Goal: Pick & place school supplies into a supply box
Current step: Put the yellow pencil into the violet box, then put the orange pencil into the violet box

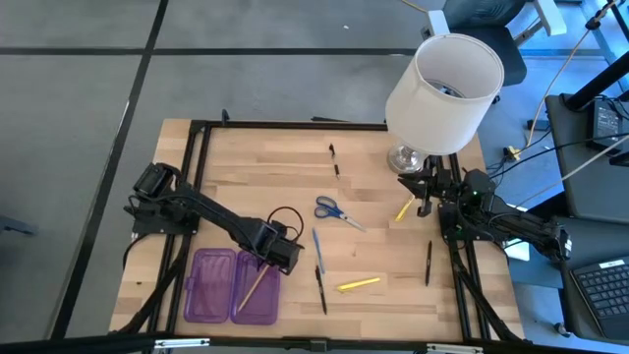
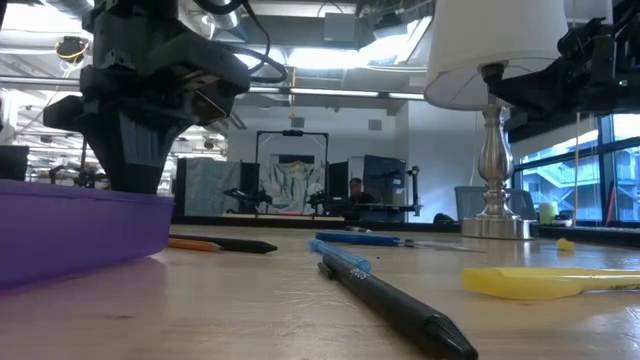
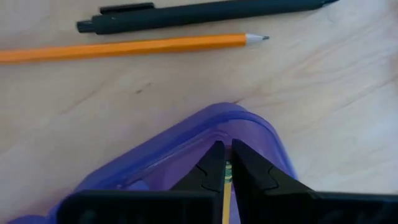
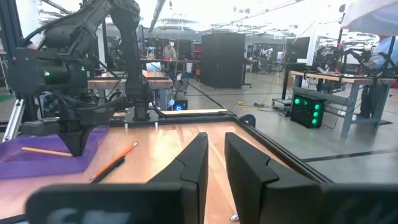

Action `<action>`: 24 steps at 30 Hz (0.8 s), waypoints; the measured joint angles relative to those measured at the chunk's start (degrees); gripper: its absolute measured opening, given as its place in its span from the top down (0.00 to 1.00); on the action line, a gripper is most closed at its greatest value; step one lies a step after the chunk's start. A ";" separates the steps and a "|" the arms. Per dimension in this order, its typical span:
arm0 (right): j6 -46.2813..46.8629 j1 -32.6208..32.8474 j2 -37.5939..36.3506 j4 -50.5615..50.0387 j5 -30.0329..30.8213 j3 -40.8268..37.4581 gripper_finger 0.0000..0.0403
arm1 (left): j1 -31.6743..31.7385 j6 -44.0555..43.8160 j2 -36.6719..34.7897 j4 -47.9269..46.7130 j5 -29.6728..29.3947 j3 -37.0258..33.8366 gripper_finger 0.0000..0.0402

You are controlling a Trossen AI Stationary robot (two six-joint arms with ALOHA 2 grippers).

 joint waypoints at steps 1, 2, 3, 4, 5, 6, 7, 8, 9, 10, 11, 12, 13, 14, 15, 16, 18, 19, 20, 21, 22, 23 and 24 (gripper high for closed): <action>0.02 0.00 0.01 0.00 0.00 0.00 0.85 | 0.00 0.44 0.00 -0.19 -0.09 0.00 0.95; 0.02 0.01 0.00 0.00 -0.01 0.00 0.85 | 0.00 0.70 0.00 -0.24 -0.11 0.00 0.94; 0.01 0.01 0.00 -0.01 0.00 0.00 0.85 | 0.00 0.76 0.00 -0.22 -0.13 0.00 0.92; 0.02 0.01 0.00 -0.02 0.00 0.00 0.85 | 0.00 0.78 0.00 -0.26 -0.16 0.00 0.91; 0.02 0.02 0.00 -0.02 0.00 0.00 0.85 | 0.00 0.82 0.00 -0.24 -0.16 0.00 0.90; 0.02 0.00 0.00 -0.04 0.00 0.00 0.85 | 0.00 0.89 0.00 -0.24 -0.16 0.00 0.88; 0.00 0.02 0.00 -0.04 0.00 0.00 0.85 | 0.00 0.89 0.00 -0.26 -0.16 0.00 0.87; 0.02 0.00 0.00 -0.04 0.00 0.00 0.85 | 0.00 0.91 0.00 -0.26 -0.14 0.00 0.86; 0.01 0.00 0.00 -0.04 0.00 0.00 0.85 | 0.00 0.93 0.00 -0.26 -0.11 0.00 0.85; 0.01 0.00 0.00 -0.04 0.00 0.00 0.85 | 0.00 0.93 0.00 -0.26 0.01 0.00 0.84; 0.01 0.00 0.01 -0.05 0.00 0.00 0.85 | 0.01 1.27 -0.04 -0.26 0.12 -0.01 0.83; 0.01 0.01 0.00 -0.07 0.00 0.00 0.85 | 0.04 2.18 -0.30 -0.28 0.19 -0.05 0.83; 0.02 0.01 0.00 -0.07 0.00 0.00 0.85 | 0.08 3.30 -0.77 -0.40 0.19 -0.07 0.82; 0.01 0.00 0.00 -0.09 0.00 0.00 0.85 | 0.23 4.14 -1.48 -0.41 0.16 -0.07 0.82; 0.02 0.00 0.00 -0.14 0.00 0.00 0.85 | 0.44 4.84 -2.41 -0.46 0.03 -0.07 0.82; 0.02 0.02 0.00 -0.20 0.00 0.00 0.85 | 0.70 5.44 -3.47 -0.70 -0.61 -0.07 0.82; 0.06 0.01 0.00 -0.24 0.00 0.00 0.85 | 1.16 8.11 -5.98 -1.34 -2.02 -0.07 0.82; 0.06 0.01 0.00 -0.24 0.00 0.00 0.85 | 1.40 10.07 -7.20 -1.63 -2.70 -0.07 0.82; 0.06 0.01 0.01 -0.23 0.00 0.00 0.85 | 1.69 12.41 -8.45 -1.88 -3.30 -0.07 0.81; 0.06 0.00 0.02 -0.24 0.00 0.00 0.85 | 1.96 15.04 -9.72 -2.18 -3.78 -0.07 0.81; 0.06 0.02 0.00 -0.22 0.00 0.00 0.85 | 2.22 18.02 -10.92 -2.72 -4.27 -0.07 0.81; 0.04 0.00 0.02 -0.22 0.00 0.00 0.85 | 2.56 21.01 -12.03 -3.30 -4.65 -0.07 0.81; 0.04 0.00 0.00 -0.23 0.00 0.00 0.85 | 2.86 24.36 -13.06 -3.95 -5.03 -0.07 0.81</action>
